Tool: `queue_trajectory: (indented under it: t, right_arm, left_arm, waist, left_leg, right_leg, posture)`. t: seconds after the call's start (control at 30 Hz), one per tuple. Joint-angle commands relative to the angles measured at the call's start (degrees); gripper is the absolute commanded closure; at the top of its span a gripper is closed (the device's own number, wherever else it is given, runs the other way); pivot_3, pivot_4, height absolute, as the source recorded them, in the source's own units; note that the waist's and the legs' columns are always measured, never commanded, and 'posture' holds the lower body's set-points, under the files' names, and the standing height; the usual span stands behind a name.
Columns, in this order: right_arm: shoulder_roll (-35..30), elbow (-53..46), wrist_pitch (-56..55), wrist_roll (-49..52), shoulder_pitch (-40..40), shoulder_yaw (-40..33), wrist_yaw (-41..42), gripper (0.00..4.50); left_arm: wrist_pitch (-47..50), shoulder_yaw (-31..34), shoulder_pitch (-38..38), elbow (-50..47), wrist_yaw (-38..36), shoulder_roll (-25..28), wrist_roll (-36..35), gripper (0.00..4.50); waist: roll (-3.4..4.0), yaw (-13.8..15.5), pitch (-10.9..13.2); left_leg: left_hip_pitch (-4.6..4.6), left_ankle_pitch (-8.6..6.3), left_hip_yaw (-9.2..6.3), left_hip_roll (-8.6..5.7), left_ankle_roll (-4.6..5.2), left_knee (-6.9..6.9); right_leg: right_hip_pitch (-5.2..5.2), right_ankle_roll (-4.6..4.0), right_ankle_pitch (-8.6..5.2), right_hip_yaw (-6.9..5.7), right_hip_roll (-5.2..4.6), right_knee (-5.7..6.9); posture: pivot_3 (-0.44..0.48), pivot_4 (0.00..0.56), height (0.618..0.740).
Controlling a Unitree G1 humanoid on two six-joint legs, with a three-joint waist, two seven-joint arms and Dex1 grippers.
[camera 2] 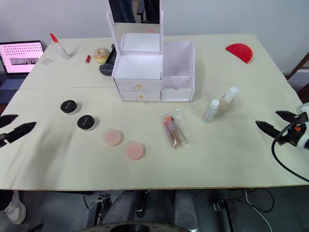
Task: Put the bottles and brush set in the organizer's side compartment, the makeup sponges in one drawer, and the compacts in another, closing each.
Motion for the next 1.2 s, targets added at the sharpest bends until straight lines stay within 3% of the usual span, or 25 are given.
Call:
queue_trajectory:
  t: [0.03,0.27,0.5,0.83,1.2]
  right_arm:
    - [1.3,-7.7,5.3,0.9,2.8,-3.1,-5.3,0.05]
    - [8.1,-24.7,18.6,5.2,1.8,-1.7,-18.0,0.05]
    - [10.8,-27.1,27.2,2.5,-9.3,6.5,-30.0,0.05]
    - [12.2,-20.5,28.1,0.6,-19.3,10.1,-34.7,0.05]
    - [16.2,-16.5,25.8,-1.9,-24.2,14.2,-35.9,0.05]
  left_arm:
    - [3.7,-5.1,-2.5,-10.3,-0.3,-0.4,-3.7,0.00]
    - [10.6,-18.3,-12.6,-22.3,-0.8,-1.2,-8.3,0.00]
    - [17.1,-28.5,-27.1,-25.3,1.8,-5.5,-11.0,0.00]
    - [21.0,-30.0,-33.9,-27.1,0.7,-7.0,-15.9,0.00]
    - [20.0,-29.6,-34.2,-27.7,2.4,-9.4,-16.8,0.00]
  waist:
    - [-0.02,0.3,0.0]
    - [-0.02,1.0,0.0]
    - [-0.03,1.1,0.0]
    - [-0.05,0.8,0.0]
    - [-0.05,0.6,0.0]
  left_leg:
    - [0.00,0.00,-0.01,0.00,0.00,0.00]
    - [0.00,0.09,-0.04,0.04,-0.14,0.03]
    - [0.04,0.22,-0.05,0.19,-0.26,0.18]
    - [-0.02,0.23,-0.06,0.24,-0.25,0.10]
    - [-0.02,0.25,-0.07,0.27,-0.27,0.14]
  right_leg:
    - [0.01,0.00,0.00,0.00,0.00,0.00]
    - [0.01,-0.06,0.14,0.01,0.11,0.00]
    - [0.09,-0.26,0.32,0.07,0.47,-0.01]
    - [0.01,-0.08,0.41,0.07,0.58,-0.04]
    - [0.04,-0.09,0.42,0.09,0.64,-0.04]
  posture:
    - [0.000,0.150,0.737]
    - [0.000,0.150,0.737]
    - [0.000,0.150,0.737]
    - [0.000,0.150,0.737]
    - [0.000,0.150,0.737]
